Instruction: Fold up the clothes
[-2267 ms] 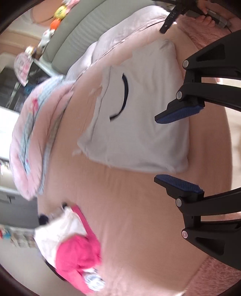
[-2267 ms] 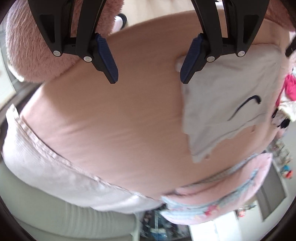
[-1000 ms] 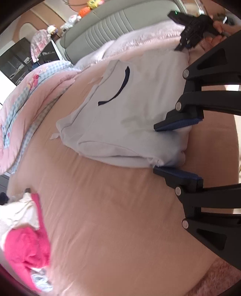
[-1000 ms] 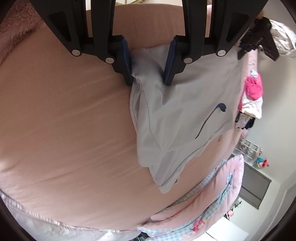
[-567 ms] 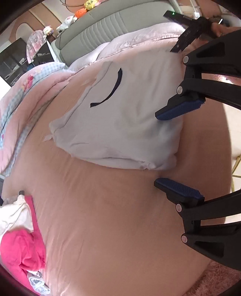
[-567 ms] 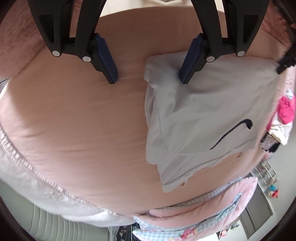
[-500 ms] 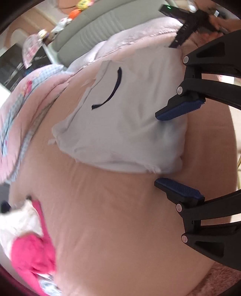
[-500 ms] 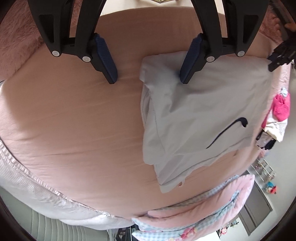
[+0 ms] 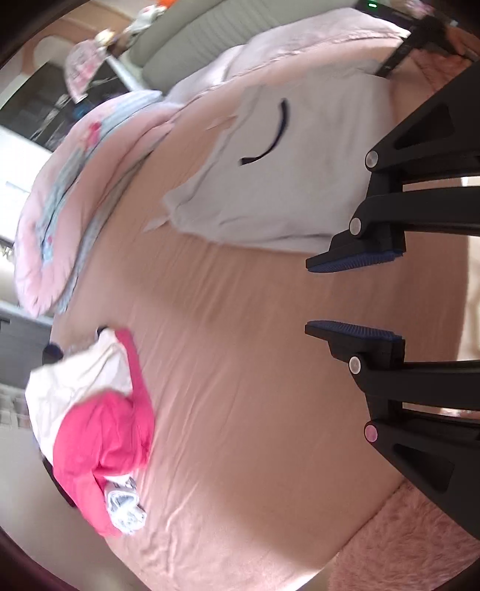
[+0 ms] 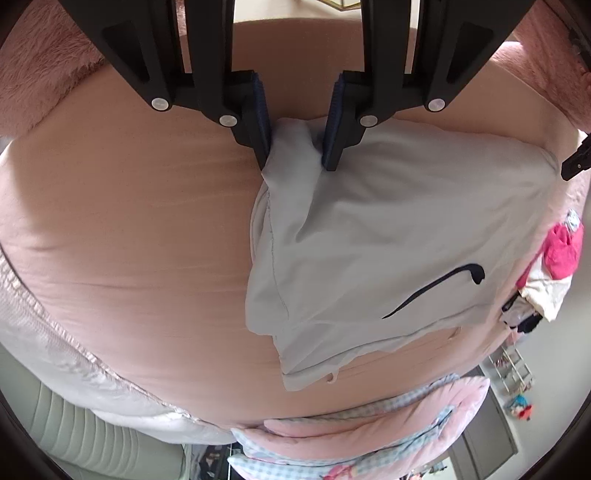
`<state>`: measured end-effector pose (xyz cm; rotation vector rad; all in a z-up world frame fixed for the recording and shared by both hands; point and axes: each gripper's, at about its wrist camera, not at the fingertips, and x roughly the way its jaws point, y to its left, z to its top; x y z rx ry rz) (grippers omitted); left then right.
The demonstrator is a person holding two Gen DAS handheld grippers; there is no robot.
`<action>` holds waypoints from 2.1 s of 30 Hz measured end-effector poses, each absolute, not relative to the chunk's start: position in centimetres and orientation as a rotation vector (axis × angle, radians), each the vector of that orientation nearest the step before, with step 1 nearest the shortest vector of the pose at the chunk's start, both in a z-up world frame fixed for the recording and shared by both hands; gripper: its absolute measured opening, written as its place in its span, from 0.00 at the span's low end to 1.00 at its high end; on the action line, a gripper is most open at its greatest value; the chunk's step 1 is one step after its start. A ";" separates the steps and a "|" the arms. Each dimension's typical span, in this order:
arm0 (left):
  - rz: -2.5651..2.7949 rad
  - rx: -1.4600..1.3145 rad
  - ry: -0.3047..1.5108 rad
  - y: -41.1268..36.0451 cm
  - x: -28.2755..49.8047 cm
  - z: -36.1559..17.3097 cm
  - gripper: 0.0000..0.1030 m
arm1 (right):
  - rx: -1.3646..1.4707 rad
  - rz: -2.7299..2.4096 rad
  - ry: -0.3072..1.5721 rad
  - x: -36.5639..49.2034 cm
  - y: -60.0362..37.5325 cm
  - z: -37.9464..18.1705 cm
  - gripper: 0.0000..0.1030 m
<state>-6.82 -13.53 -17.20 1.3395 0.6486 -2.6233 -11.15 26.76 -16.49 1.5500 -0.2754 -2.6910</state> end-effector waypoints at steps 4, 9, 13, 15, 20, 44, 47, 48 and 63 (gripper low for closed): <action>-2.670 1.724 0.637 -12.7 -10.5 -20.0 0.24 | 1.462 -2.818 -0.236 -9.8 26.7 -14.3 0.26; -2.781 1.887 0.347 -11.6 -12.1 -20.1 0.25 | 1.219 -3.006 0.515 -8.4 19.0 -9.7 0.27; -2.816 2.006 0.302 -11.8 -11.9 -20.1 0.25 | 1.207 -2.704 0.460 -9.9 12.4 -9.2 0.39; -2.806 2.089 0.231 -11.5 -11.4 -20.0 0.25 | 1.281 -2.587 0.431 -11.3 9.9 -10.6 0.38; -2.801 2.069 0.185 -12.2 -11.2 -16.2 0.26 | 1.353 -2.379 0.324 -13.2 5.8 -12.1 0.39; -2.834 1.871 0.084 -9.3 -10.2 -15.2 0.30 | 1.449 -2.258 0.219 -15.0 1.9 -14.4 0.46; -2.909 1.849 -0.010 -7.4 -9.2 -15.0 0.30 | 1.368 -2.320 0.101 -13.9 4.1 -12.6 0.46; -2.894 1.880 -0.034 -6.6 -9.3 -15.8 0.30 | 1.351 -2.342 0.080 -13.5 5.1 -12.2 0.46; -2.647 1.882 1.123 -6.6 -4.9 -18.9 0.34 | 1.588 -2.543 -0.807 -8.2 28.2 -15.2 0.46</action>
